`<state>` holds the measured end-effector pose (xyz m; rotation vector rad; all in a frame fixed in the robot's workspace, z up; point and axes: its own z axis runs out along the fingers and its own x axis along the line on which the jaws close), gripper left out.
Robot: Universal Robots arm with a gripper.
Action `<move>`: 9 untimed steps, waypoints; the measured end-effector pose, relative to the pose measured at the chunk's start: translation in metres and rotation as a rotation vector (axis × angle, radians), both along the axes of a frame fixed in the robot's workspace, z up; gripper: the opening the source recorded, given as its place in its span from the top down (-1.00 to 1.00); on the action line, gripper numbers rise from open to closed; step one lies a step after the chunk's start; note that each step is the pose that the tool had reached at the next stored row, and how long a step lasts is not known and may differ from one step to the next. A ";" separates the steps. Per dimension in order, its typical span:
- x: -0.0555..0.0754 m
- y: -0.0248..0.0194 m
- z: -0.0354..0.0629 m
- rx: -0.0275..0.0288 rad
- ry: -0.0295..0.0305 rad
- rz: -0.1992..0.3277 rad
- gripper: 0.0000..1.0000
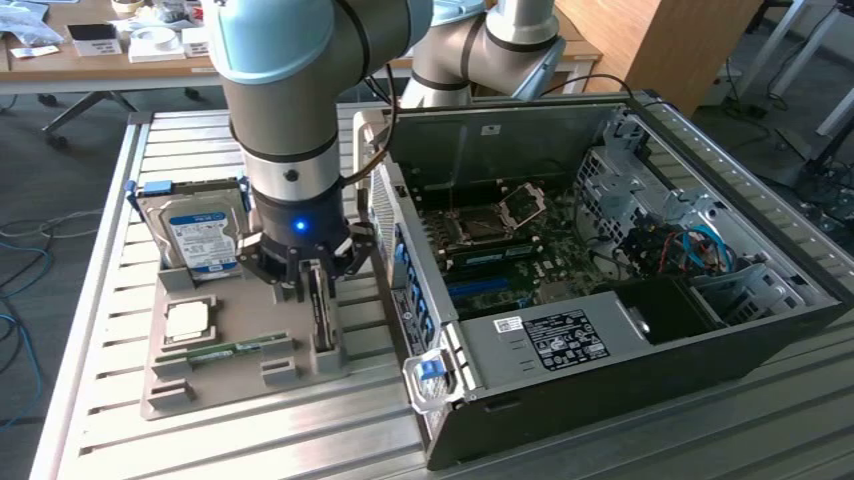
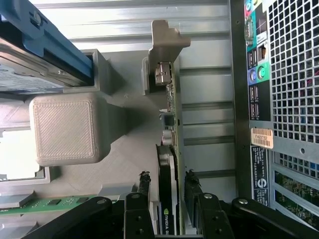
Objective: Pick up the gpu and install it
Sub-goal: 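Pick up the gpu and move the gpu toward the slot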
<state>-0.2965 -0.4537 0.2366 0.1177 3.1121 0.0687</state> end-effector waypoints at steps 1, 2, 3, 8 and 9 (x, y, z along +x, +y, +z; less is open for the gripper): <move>0.000 0.0000 -0.0003 0.0000 0.0000 0.000 0.17; 0.000 0.0001 -0.0009 0.0002 -0.0002 0.000 0.17; 0.000 0.0002 -0.0011 0.0000 0.0000 0.000 0.17; 0.000 0.0013 -0.0022 0.0001 0.0000 0.000 0.17; -0.001 0.0015 -0.0025 0.0002 -0.0001 0.000 0.17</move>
